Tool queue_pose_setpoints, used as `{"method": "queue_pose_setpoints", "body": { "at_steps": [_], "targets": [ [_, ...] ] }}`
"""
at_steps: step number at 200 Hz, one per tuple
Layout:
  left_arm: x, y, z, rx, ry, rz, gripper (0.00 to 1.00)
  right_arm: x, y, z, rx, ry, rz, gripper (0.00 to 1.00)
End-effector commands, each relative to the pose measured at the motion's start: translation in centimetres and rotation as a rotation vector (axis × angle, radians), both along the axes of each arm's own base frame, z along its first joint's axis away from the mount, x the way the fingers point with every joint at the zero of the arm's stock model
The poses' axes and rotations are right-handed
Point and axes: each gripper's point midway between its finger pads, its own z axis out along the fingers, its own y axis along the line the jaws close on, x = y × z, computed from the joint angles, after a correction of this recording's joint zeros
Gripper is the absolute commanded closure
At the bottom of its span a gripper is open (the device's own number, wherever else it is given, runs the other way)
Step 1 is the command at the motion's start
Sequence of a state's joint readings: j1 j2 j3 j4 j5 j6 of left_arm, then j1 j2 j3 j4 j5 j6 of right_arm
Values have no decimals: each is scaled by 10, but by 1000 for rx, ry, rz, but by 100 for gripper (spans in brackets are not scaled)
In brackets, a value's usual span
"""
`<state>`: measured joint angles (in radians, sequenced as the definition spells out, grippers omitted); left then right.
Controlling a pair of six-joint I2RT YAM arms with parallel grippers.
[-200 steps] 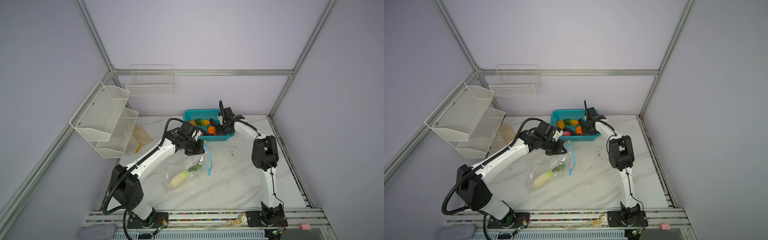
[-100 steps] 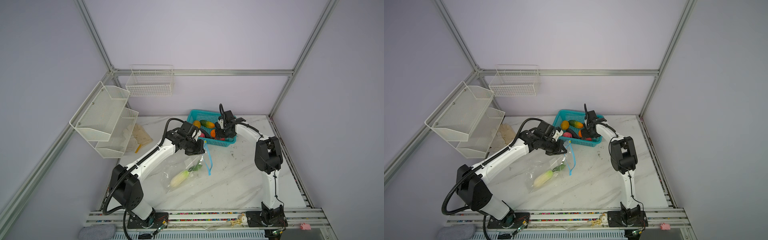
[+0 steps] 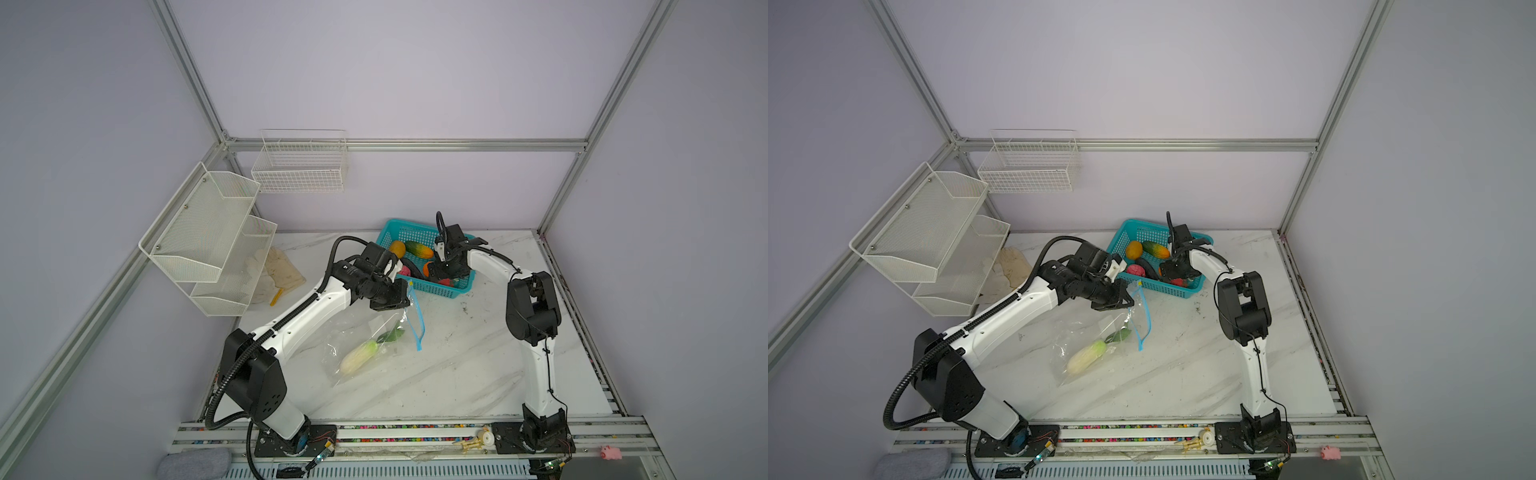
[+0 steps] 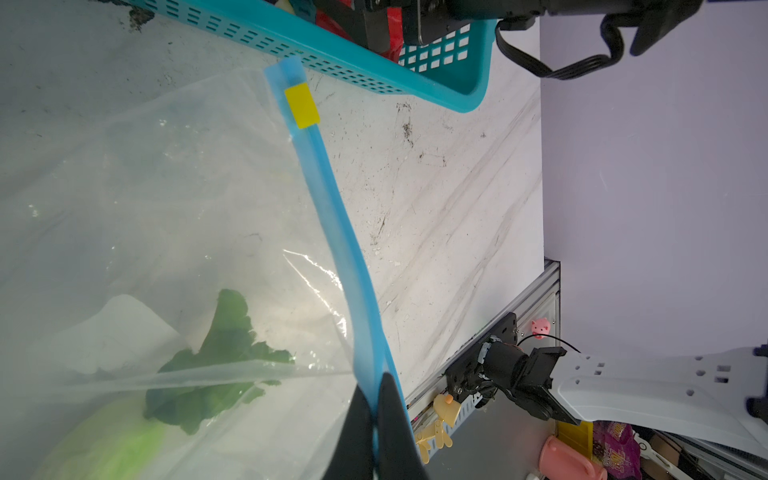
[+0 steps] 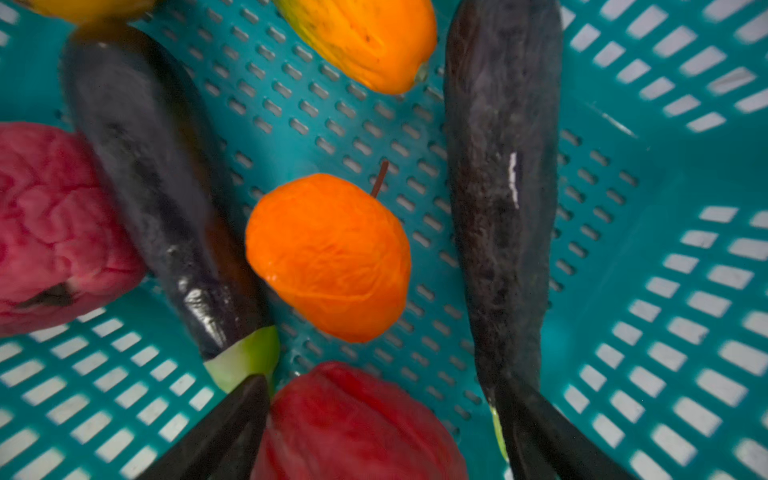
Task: Place the food in the zip-top bag and seal the zipper
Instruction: 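Lower the open right gripper over the orange fruit in the basket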
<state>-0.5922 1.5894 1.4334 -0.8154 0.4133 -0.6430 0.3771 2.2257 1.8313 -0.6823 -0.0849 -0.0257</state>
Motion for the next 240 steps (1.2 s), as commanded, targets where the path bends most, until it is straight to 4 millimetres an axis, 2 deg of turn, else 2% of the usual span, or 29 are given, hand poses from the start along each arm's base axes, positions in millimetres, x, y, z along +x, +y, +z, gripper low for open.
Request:
{"method": "queue_pose_setpoints", "body": {
  "at_steps": [1,37,82,109,194,240],
  "targets": [
    [-2,-4,3,-25,-17,-14,100,-5,-4,-16,-50,49,9,11],
    [-1,-5,0,-23,-7,-13,100,12,5,-6,-19,1,7,15],
    [1,-8,1,-30,-3,-16,100,33,20,31,74,-116,-17,15],
    [3,-9,1,-30,0,-15,100,44,25,41,108,-162,-31,15],
    [3,-8,3,-32,-3,-7,100,53,53,19,136,-176,-9,10],
    [0,-6,2,-27,-2,-1,100,53,52,5,116,-157,-23,13]
  ]
}}
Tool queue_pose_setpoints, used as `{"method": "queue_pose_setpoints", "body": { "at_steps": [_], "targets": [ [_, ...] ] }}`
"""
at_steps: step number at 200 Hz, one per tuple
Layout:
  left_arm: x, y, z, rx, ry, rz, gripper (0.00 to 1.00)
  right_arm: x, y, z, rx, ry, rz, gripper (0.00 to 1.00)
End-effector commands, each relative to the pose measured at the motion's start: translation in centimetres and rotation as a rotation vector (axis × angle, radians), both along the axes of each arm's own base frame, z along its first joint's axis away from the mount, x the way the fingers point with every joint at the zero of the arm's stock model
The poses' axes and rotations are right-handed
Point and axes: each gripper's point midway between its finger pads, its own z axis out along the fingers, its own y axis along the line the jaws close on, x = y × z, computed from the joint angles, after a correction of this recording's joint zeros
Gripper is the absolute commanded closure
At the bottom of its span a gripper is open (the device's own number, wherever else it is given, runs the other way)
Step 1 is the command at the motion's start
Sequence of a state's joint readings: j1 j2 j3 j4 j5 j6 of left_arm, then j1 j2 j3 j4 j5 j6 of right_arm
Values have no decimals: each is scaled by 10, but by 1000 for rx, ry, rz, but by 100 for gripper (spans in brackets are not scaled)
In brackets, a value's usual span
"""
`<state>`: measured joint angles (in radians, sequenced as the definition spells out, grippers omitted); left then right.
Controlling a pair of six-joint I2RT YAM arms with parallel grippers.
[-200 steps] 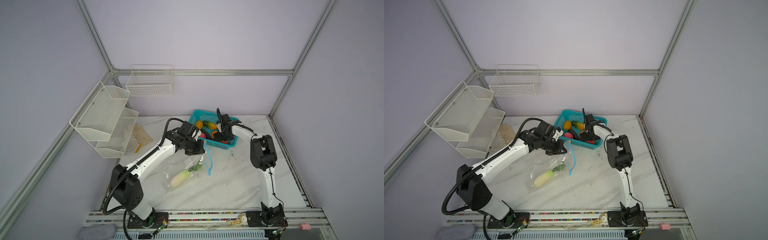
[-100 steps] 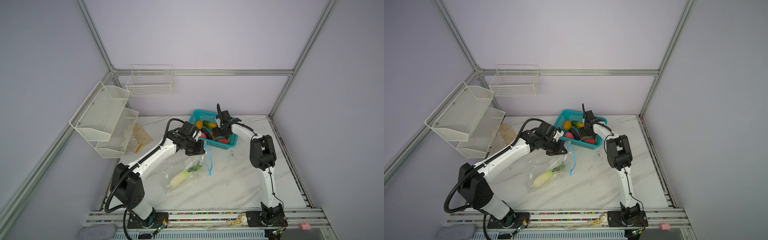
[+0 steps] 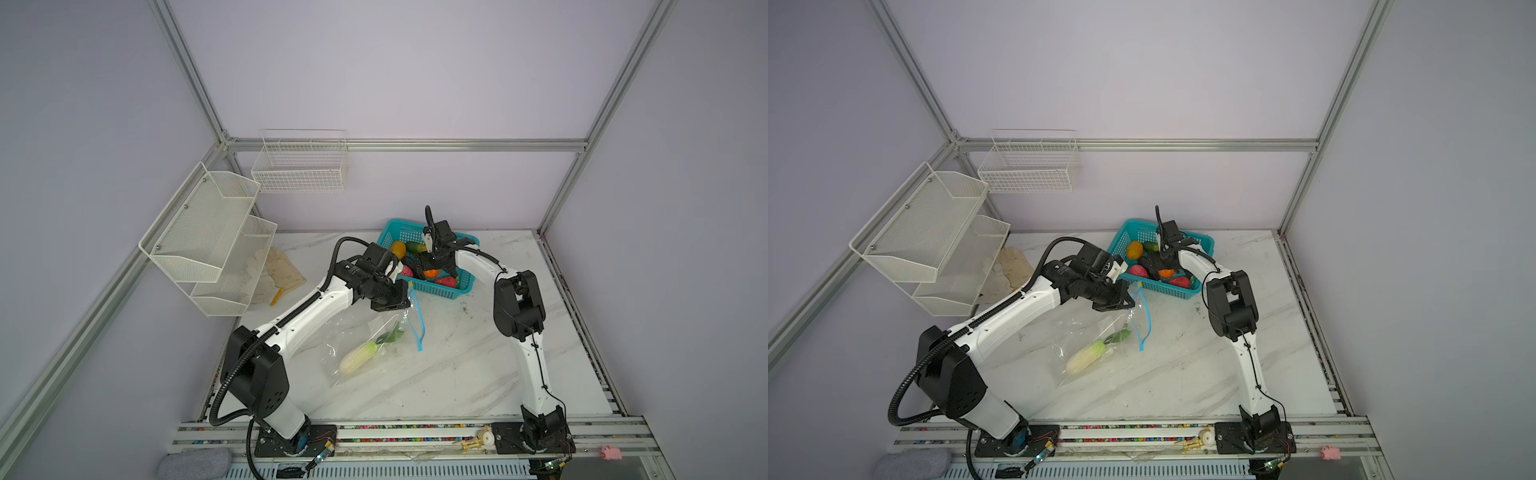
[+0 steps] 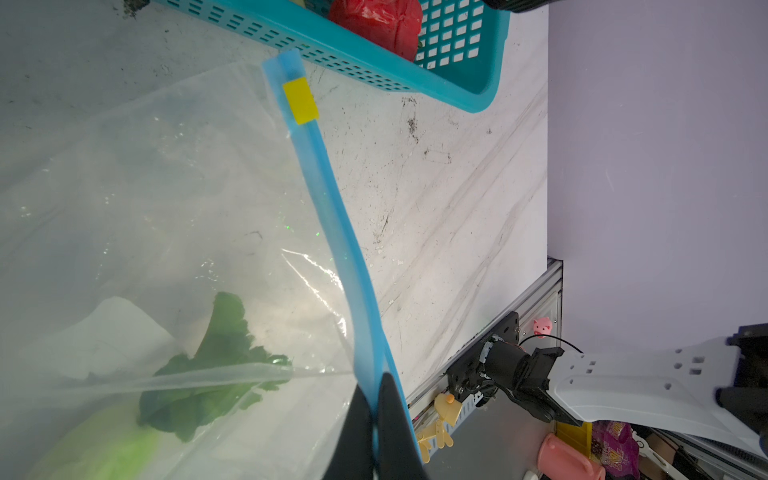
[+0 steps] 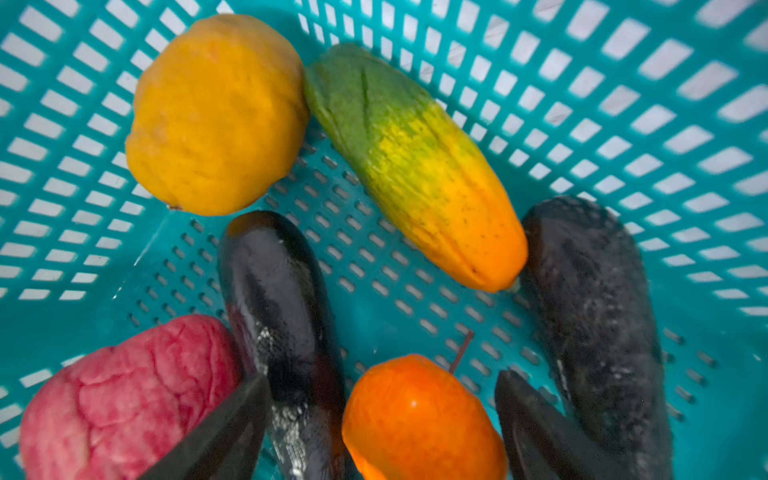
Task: Place the food in the zip-top bag and seal the zipper
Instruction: 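Lower the open right gripper over the orange fruit in the basket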
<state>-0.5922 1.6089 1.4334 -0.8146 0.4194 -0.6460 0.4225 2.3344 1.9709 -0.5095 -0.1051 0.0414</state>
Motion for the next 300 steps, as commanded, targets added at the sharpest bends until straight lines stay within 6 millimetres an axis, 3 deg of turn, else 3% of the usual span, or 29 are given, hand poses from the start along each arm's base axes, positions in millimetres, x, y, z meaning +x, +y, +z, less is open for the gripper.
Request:
{"method": "queue_pose_setpoints", "body": {
  "at_steps": [1,56,145,196,242,300],
  "targets": [
    [-1,-5,9,-33,-22,-2,100,3,-1,-9,-7,10,-21,13],
    [-1,-4,9,-34,-24,-2,100,3,-6,-16,-36,15,-35,19],
    [-1,-4,9,-36,-23,1,100,-3,-16,-22,-79,25,-58,15],
    [-1,-4,9,-35,-23,3,100,-6,-5,-23,-19,45,-33,22],
    [-1,-4,9,-33,-25,6,100,-10,5,-12,43,57,-14,33],
    [-2,-2,10,-33,-28,7,100,-10,-5,3,8,35,-44,24]
  ]
}}
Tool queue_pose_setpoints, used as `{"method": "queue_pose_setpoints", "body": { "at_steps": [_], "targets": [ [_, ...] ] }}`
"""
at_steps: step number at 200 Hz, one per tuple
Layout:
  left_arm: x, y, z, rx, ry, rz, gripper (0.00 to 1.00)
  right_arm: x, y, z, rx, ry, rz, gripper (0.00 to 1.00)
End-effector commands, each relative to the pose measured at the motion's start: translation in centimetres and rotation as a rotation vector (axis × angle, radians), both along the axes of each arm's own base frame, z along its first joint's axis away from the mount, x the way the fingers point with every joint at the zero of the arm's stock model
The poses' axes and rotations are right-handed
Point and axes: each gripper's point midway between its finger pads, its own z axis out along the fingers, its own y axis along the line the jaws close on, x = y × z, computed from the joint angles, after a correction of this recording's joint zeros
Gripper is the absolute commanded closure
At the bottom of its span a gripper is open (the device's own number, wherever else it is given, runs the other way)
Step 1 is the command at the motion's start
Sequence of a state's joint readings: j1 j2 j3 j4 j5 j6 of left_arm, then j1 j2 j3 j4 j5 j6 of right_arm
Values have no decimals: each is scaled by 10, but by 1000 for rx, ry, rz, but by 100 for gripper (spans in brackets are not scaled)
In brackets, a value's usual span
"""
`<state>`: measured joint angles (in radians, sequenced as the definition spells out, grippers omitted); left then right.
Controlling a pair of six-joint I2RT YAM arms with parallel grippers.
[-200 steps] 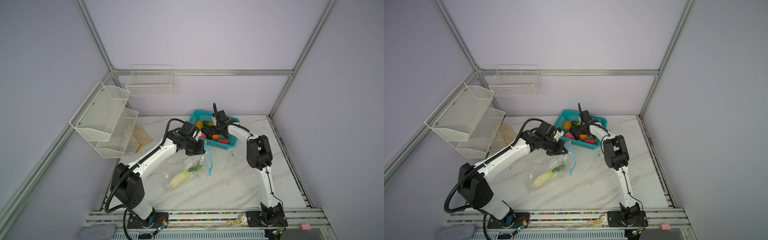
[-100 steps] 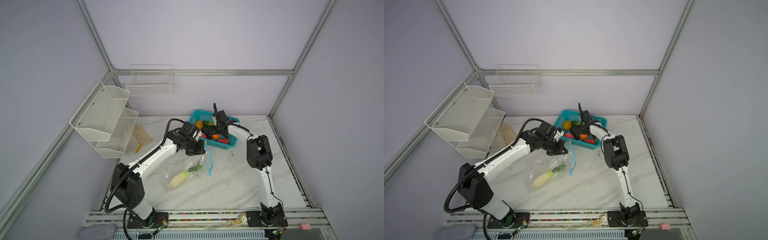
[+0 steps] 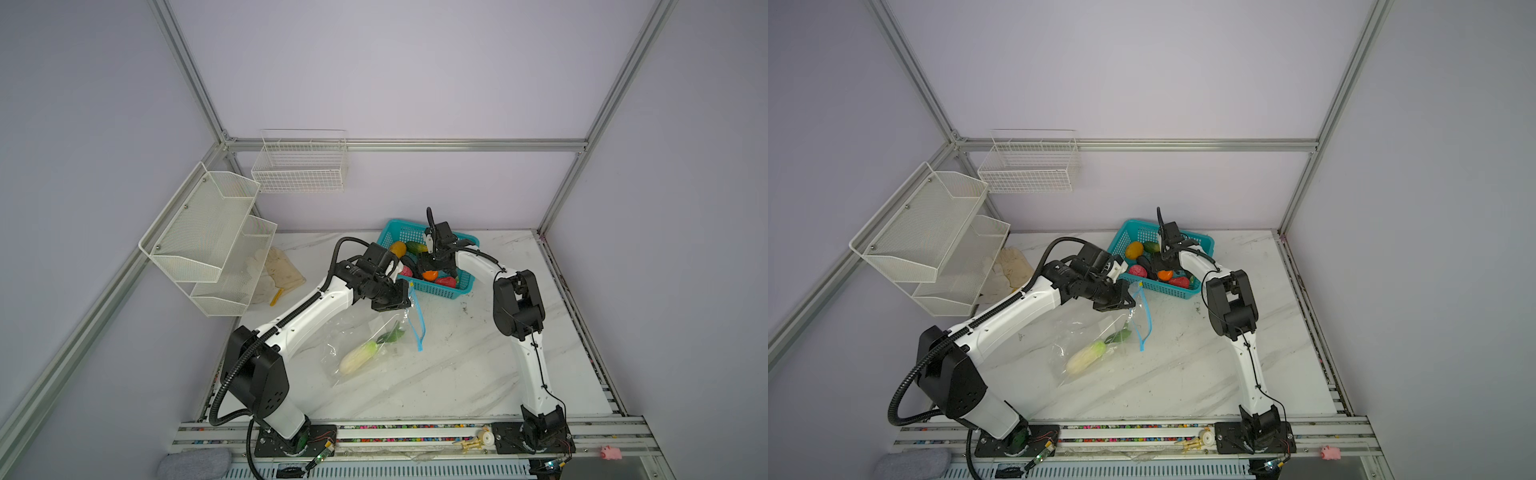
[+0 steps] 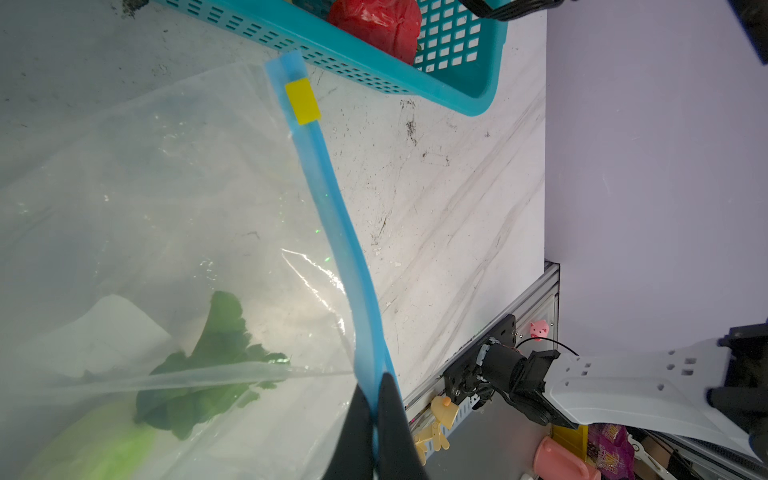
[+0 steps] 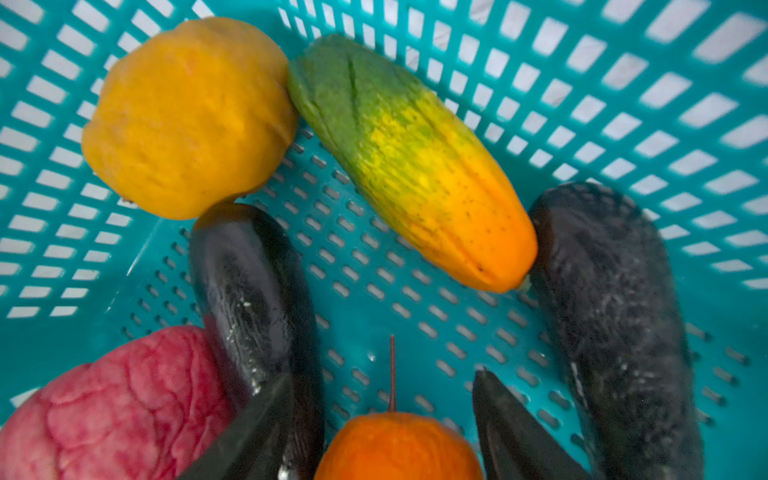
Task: Place the food in the zip-top bag and seal the zipper
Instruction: 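Lower the open right gripper over the orange fruit in the basket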
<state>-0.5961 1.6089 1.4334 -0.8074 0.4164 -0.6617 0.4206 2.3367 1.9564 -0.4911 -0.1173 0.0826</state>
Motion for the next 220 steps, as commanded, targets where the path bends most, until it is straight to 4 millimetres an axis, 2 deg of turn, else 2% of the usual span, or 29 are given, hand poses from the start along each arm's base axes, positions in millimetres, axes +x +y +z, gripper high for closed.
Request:
{"method": "queue_pose_setpoints", "body": {
  "at_steps": [1,53,115,170,220],
  "targets": [
    [-3,-1,9,-28,-30,-4,100,-10,-6,7,-23,21,-15,24],
    [-5,0,9,-31,-33,-3,100,-14,-9,-5,-36,44,-17,20],
    [-6,1,10,-34,-36,-3,100,-13,-4,-15,-24,59,-6,25],
    [-5,1,10,-34,-36,0,100,-9,-4,5,-16,15,-9,32],
    [-5,1,10,-33,-36,1,100,-5,-5,35,-3,-42,-13,38]
  ]
}}
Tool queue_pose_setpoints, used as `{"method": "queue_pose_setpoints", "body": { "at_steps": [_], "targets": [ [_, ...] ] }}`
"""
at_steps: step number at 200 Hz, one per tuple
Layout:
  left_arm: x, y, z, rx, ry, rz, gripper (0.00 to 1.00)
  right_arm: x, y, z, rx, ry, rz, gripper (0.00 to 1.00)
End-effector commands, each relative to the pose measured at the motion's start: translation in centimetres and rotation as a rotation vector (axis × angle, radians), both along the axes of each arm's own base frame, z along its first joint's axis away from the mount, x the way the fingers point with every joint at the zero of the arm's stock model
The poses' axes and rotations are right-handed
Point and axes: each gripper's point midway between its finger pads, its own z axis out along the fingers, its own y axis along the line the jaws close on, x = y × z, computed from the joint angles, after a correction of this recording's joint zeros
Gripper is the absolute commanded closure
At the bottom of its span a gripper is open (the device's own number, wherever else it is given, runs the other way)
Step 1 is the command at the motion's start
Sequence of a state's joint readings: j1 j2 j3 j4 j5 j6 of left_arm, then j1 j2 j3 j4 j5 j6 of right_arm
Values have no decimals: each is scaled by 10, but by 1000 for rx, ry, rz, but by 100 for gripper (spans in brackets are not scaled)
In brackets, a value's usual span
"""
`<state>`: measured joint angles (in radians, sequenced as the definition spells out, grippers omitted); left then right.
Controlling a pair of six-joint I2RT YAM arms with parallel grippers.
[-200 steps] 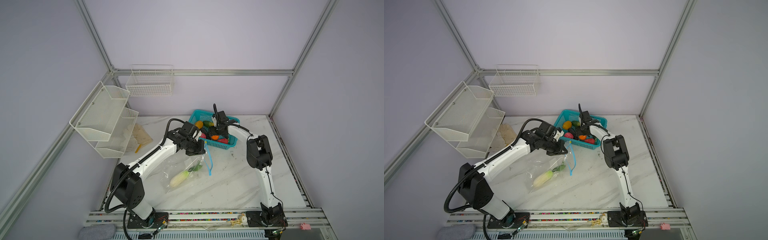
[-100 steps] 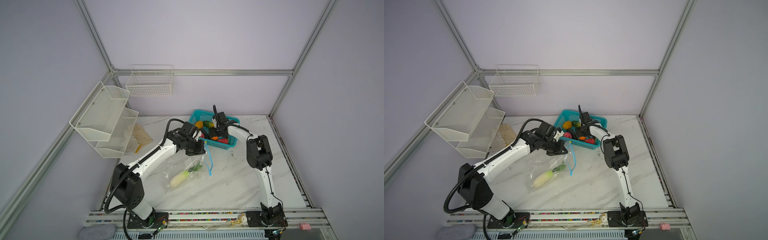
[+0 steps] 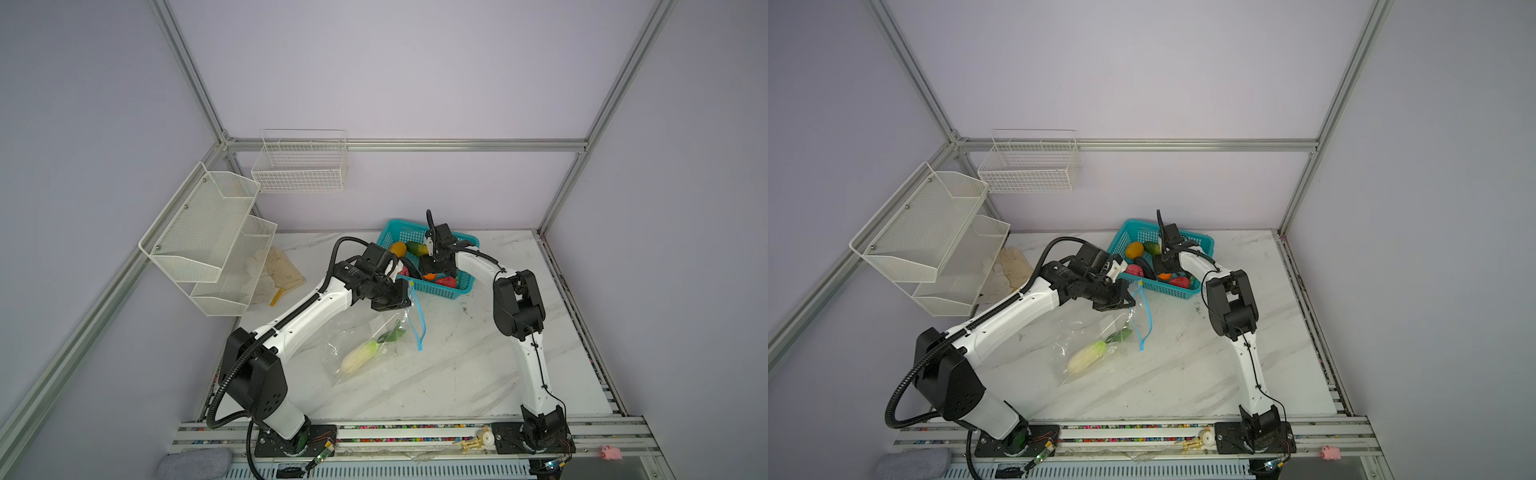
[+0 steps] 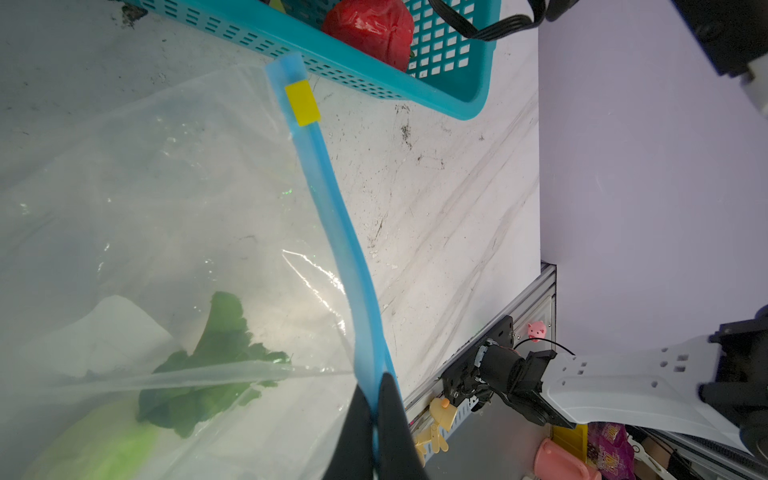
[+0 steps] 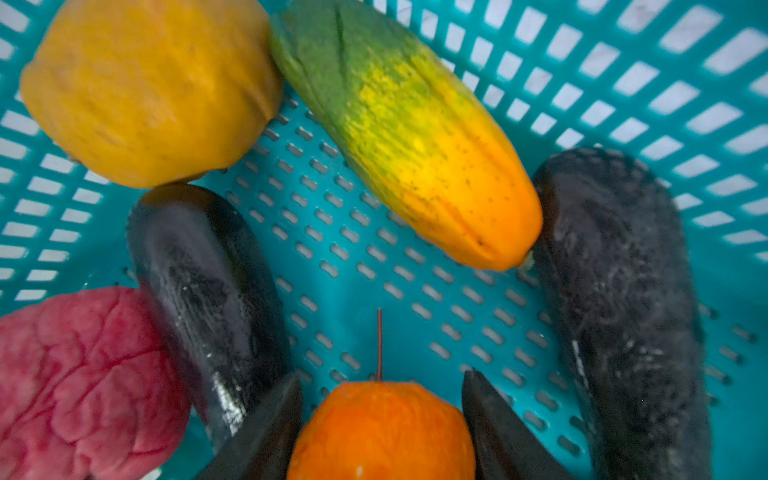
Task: Place the food in the zip-top bag and seal the zipper
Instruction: 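Lower the open right gripper over the orange fruit in the basket, then close the right gripper on the orange fruit and lift it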
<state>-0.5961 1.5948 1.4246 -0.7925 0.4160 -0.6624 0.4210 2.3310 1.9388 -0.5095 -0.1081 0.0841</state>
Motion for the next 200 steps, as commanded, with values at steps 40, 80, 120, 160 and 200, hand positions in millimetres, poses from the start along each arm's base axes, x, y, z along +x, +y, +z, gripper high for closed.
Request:
{"method": "queue_pose_setpoints", "body": {
  "at_steps": [40,80,120,160,200],
  "targets": [
    [-6,2,5,-20,-18,2,100,0,-1,59,27,-94,-9,39],
    [-6,3,5,-18,-23,6,100,-5,-4,79,39,-122,-9,39],
    [-6,4,4,-21,-29,13,100,-19,-6,105,71,-156,5,39],
    [-5,3,5,-25,-33,10,100,-38,-12,123,98,-175,9,39],
    [-3,1,8,-31,-41,4,100,-71,-9,140,189,-162,54,39]
  ]
}}
